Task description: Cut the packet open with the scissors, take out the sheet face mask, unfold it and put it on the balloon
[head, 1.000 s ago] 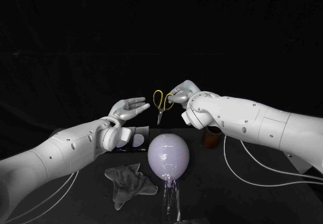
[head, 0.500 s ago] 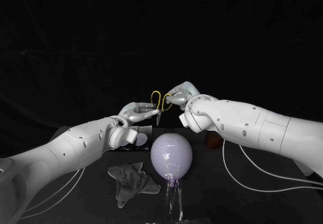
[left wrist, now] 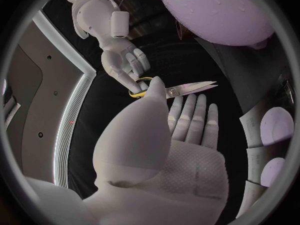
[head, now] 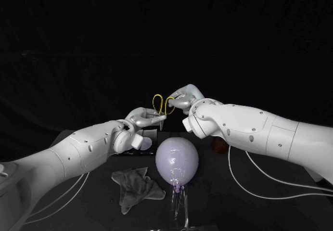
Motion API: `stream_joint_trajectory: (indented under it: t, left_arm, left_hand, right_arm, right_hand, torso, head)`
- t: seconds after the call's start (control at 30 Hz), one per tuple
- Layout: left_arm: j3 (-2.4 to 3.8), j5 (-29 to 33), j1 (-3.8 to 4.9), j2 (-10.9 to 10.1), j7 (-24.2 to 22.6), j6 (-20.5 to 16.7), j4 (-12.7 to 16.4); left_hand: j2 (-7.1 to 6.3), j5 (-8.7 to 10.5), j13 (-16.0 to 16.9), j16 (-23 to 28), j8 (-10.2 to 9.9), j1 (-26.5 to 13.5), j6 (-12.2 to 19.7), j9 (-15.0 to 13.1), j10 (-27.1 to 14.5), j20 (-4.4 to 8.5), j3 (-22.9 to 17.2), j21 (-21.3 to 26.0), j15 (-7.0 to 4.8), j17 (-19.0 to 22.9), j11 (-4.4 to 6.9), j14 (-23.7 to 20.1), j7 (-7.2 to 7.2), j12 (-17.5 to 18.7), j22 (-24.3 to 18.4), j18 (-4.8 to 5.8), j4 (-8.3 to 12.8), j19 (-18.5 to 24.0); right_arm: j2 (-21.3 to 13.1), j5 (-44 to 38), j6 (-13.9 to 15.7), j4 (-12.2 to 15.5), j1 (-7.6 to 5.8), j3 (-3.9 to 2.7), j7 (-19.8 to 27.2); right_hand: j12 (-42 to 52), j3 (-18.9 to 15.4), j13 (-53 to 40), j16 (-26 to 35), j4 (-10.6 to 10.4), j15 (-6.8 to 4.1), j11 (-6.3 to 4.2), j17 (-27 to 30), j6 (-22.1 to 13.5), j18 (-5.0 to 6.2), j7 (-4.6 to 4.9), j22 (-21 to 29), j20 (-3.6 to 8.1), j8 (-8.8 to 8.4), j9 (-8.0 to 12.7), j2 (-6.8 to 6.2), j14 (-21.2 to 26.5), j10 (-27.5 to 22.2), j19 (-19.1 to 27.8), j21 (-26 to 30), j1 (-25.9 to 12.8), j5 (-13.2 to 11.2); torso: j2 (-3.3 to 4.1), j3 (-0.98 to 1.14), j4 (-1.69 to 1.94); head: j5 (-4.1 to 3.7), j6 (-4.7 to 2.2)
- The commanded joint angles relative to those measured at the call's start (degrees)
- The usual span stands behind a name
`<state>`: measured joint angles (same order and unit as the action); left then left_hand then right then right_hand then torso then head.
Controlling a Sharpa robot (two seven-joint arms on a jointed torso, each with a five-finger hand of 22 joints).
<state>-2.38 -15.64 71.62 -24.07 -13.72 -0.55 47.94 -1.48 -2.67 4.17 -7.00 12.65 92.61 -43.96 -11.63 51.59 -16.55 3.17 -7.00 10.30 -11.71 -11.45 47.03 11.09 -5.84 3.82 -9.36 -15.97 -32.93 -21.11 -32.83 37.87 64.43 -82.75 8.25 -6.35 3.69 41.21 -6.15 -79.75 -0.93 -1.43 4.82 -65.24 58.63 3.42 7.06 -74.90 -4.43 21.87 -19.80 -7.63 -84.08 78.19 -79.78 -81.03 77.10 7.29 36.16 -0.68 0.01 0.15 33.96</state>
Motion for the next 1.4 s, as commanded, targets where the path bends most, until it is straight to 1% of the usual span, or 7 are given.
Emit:
stream_joint_trajectory:
  t: [0.03, 0.17, 0.33, 0.37, 0.53, 1.17, 1.4]
  left_arm:
    - [0.07, 1.6, 0.14, 0.3, -0.4, 0.9, -0.1]
    - [0.09, 2.1, 0.15, 0.2, -0.9, 0.2, -0.2]
    - [0.09, 2.7, 0.16, -0.1, -1.5, -0.4, -0.1]
    - [0.09, 2.8, 0.16, -0.1, -1.6, -0.5, 0.0]
    - [0.09, 2.9, 0.17, -0.3, -2.1, -1.0, 0.1]
    - [0.08, 4.1, 0.19, -0.3, -2.7, -1.3, 1.4]
    - [0.08, 5.5, 0.23, -0.5, -0.9, -0.8, 1.8]
  left_hand:
    - [1.63, -0.11, 0.1, -1.7, 1.1, 1.4, -2.4, -0.5, 3.2, 0.04, -0.7, -1.9, -0.47, -0.8, 0.19, 3.6, 0.06, -0.9, 0.7, -1.15, 0.0, -5.8]
    - [2.75, -0.09, 0.0, -2.1, 1.6, 2.5, -3.6, -0.7, 4.7, 0.18, -1.3, -2.1, -0.76, -1.0, 0.62, 4.6, -0.47, -1.0, 0.7, -1.2, -0.2, -6.5]
    - [6.23, -0.13, -0.2, -2.5, 2.6, 5.6, -5.9, -1.0, 7.2, 0.4, -4.4, -2.1, -1.35, -1.3, 1.6, 5.7, -1.06, -1.2, 0.6, -1.32, 0.0, -6.8]
    - [7.9, -0.14, -0.2, -3.2, 3.6, 7.4, -7.7, -1.4, 9.3, 0.69, -6.6, -2.3, -1.98, -1.7, 2.54, 7.1, -1.25, -1.5, 0.6, -1.41, 0.1, -7.1]
    - [8.04, -0.13, -0.4, -3.8, 5.1, 8.8, -9.7, -2.4, 12.9, 1.16, -9.9, -2.6, -2.74, -2.2, 3.46, 8.9, -2.46, -1.4, 0.5, -1.41, -0.2, -7.9]
    - [1.58, -0.12, -0.4, -2.1, 9.7, 3.3, -9.3, -8.7, 17.5, 1.4, -26.2, -1.8, -3.03, -3.6, 4.77, 9.8, -3.41, 2.2, 0.2, -1.38, -0.2, -7.8]
    - [-1.58, -0.01, -0.8, -1.2, 8.4, -1.1, -5.2, -9.6, 13.5, 1.01, -28.8, -1.9, -2.26, -3.9, 2.73, 9.0, -0.53, 2.6, 0.2, -1.3, -0.7, -8.3]
  right_arm:
    - [0.1, 0.1, 0.0, 0.0, -0.02, -0.08, 1.4]
    - [0.0, 0.4, 0.0, 0.1, -0.01, -0.09, 1.3]
    - [-0.1, 0.4, 0.0, 0.1, -0.01, -0.1, 1.1]
    - [-0.1, 0.3, 0.0, 0.1, 0.0, -0.1, 1.0]
    - [-0.1, 0.2, 0.0, 0.1, 0.0, -0.11, 0.8]
    - [1.1, 1.6, 0.3, -1.4, 1.04, -0.09, 0.8]
    - [0.9, 3.1, 2.5, -1.1, 1.29, -0.09, 2.4]
  right_hand:
    - [0.1, 2.4, -0.1, 0.2, 2.2, -0.42, -2.47, 0.0, 0.1, 0.13, -0.28, -0.9, 0.05, 0.09, 0.0, 0.52, -1.5, 3.0, 0.1, 0.0, -0.2, 0.4]
    - [0.0, 2.5, -0.1, 0.2, 2.3, -0.41, -2.45, 0.1, 0.0, 0.13, -0.26, -0.9, 0.05, 0.08, -0.1, 0.56, -1.5, 2.9, 0.1, 0.0, -0.3, 0.4]
    - [0.0, 2.6, -0.1, 0.2, 2.4, -0.4, -2.44, 0.1, 0.0, 0.15, -0.25, -0.9, 0.04, 0.07, -0.1, 0.59, -1.5, 2.9, 0.1, 0.1, -0.4, 0.4]
    - [0.0, 2.6, -0.1, 0.2, 2.4, -0.4, -2.44, 0.1, 0.0, 0.15, -0.25, -0.9, 0.04, 0.07, -0.1, 0.59, -1.5, 2.9, 0.1, 0.1, -0.4, 0.4]
    - [0.0, 2.6, -0.1, 0.2, 2.4, -0.4, -2.44, 0.1, 0.0, 0.15, -0.25, -0.9, 0.04, 0.07, -0.1, 0.59, -1.5, 2.9, 0.1, 0.1, -0.4, 0.4]
    - [0.0, 2.8, -0.1, 0.3, 2.8, -0.3, -2.33, 0.2, -0.3, 0.2, -0.14, -0.7, -0.04, 0.03, -0.3, 0.93, -1.5, 2.6, 0.3, 0.2, -1.1, -0.3]
    - [0.1, 2.9, -0.2, 0.1, 3.0, -0.3, -2.36, -0.1, -0.2, 0.13, -0.17, -1.0, -0.06, 0.08, -0.4, 1.04, -1.5, 2.7, 0.1, 0.1, -1.2, -0.5]
  torso:
    - [-0.02, 0.01, 0.05]
    - [0.01, 0.03, -0.01]
    - [0.01, 0.03, 0.03]
    - [0.01, 0.04, 0.03]
    - [-0.01, 0.03, 0.0]
    - [0.04, 0.12, 0.02]
    - [0.01, 0.09, -0.01]
  head:
    - [0.09, 0.06]
    - [0.16, 0.19]
    - [-0.04, 0.24]
    - [-0.04, 0.21]
    - [-0.15, 0.21]
    - [0.04, 0.43]
    - [0.02, 0.62]
